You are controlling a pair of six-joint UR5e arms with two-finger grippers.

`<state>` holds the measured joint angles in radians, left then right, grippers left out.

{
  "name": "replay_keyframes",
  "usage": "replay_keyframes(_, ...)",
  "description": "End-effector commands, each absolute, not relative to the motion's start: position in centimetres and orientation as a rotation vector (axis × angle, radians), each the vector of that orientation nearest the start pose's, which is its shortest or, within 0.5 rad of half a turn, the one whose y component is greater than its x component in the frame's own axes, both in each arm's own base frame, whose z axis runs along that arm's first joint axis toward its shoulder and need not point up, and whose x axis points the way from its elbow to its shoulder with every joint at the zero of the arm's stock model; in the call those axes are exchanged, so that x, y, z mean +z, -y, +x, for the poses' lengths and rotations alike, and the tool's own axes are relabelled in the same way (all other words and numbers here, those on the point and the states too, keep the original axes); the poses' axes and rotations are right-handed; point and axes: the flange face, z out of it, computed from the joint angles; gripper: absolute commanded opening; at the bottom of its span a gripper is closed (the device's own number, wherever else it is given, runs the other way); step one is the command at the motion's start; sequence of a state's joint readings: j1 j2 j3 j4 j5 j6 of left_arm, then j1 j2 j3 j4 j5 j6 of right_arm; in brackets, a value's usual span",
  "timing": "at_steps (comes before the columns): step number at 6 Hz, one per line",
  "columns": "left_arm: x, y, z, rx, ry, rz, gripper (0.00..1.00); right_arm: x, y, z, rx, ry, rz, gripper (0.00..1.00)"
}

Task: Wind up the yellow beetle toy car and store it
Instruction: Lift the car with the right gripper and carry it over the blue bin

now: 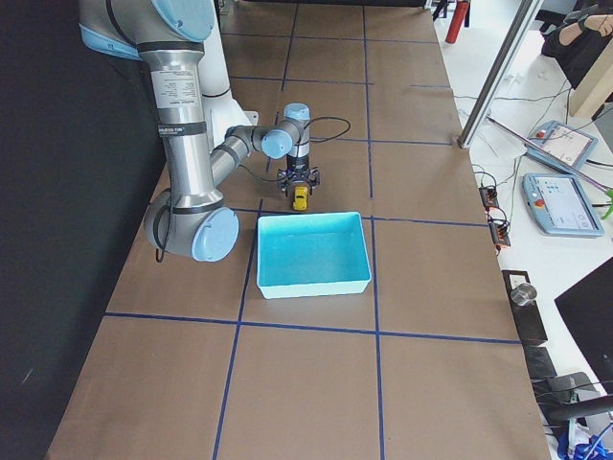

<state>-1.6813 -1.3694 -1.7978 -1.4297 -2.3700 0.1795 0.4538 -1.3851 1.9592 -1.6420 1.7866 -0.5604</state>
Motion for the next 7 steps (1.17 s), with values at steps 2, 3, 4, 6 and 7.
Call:
replay_keyframes(2, 64.9, 38.9, -10.5, 0.019, -0.806, 0.008, 1.00, 40.6, 34.7, -43.4, -1.667, 0.404, 0.476, 0.38)
replay_keyframes(3, 64.9, 38.9, -10.5, 0.019, -0.806, 0.008, 1.00, 40.7, 34.9, -43.1, -1.665, 0.416, 0.472, 0.10)
replay_keyframes(4, 64.9, 38.9, -10.5, 0.019, -0.806, 0.008, 1.00, 40.5, 35.5, -42.5, -1.653, 0.440, 0.473, 0.03)
replay_keyframes(6, 64.9, 38.9, -10.5, 0.019, -0.806, 0.008, 1.00, 38.7, 38.7, -37.9, -1.564, 0.536, 0.486, 0.01)
replay_keyframes(7, 65.0, 38.9, -10.5, 0.019, -0.806, 0.006, 1.00, 35.9, 38.3, -35.0, -1.536, 0.551, 0.461, 0.01)
